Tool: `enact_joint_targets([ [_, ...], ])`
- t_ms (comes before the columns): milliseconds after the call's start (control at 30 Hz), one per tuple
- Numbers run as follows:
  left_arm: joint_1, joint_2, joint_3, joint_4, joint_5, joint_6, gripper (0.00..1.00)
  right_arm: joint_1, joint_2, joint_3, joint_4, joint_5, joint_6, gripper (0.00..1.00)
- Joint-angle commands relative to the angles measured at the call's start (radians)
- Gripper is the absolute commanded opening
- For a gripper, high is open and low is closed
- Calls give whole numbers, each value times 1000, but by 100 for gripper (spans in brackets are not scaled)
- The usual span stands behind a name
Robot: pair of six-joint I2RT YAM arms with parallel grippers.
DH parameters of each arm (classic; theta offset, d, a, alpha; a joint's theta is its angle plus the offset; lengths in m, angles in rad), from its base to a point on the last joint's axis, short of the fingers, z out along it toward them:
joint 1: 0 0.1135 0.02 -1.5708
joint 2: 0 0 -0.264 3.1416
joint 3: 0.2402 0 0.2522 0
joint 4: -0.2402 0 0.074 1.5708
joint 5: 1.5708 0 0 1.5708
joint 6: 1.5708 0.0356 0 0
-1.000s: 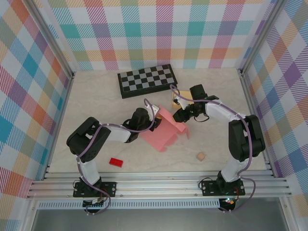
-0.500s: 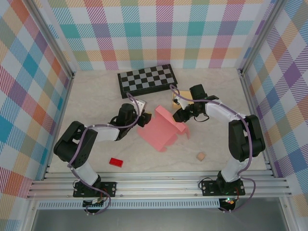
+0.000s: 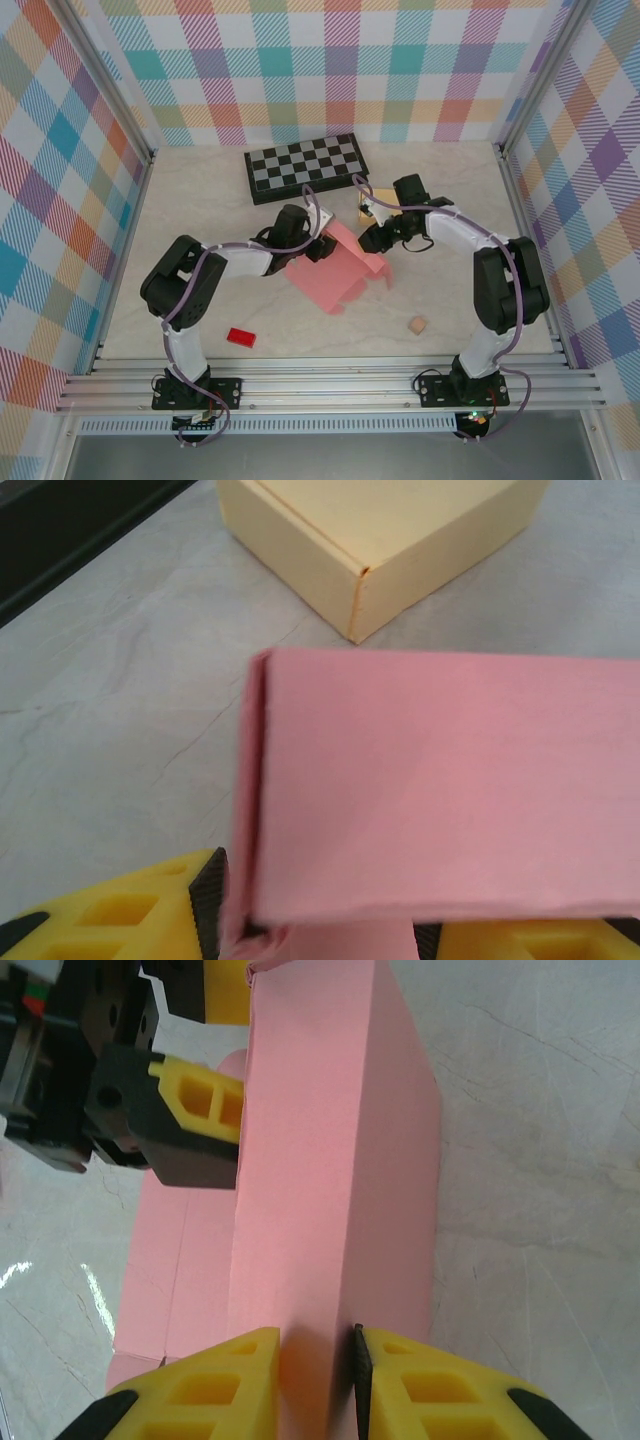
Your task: Fold the paper box
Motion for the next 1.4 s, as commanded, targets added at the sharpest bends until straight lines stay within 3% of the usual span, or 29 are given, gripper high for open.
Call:
enact_joint_targets([
  [0,-14,13,27,-51,-32,68,50,10,44,17,-58,17,-4,26],
  [133,-46,9,10,-23,-93,71,43,10,49,21,-59,18,-4,26],
  [267,-88,-14,-49,61,-172,39,23,11,45,20,-61,-3,10,26],
  [433,-135,-70,-138,132,-300,-63,23,20,26,-5,-29,-42,90,25],
  [567,-162,-91,-182,146,-365,-134,26,47,10,-35,1,-2,155,25],
  [833,-166,-177,-242,115,-364,-307,28,77,11,-57,29,17,213,25],
  [1033,-161,-312,-370,74,-355,-328,45,85,11,-55,-6,17,172,25],
  [1233,-118,-528,-582,158,-289,-276,62,84,6,-30,-81,4,27,25],
  [1300,-68,-528,-599,188,-257,-273,64,84,0,-23,-100,-38,-37,25],
  [1367,-8,-492,-602,263,-150,-283,65,82,-3,-22,-108,-65,-80,26],
])
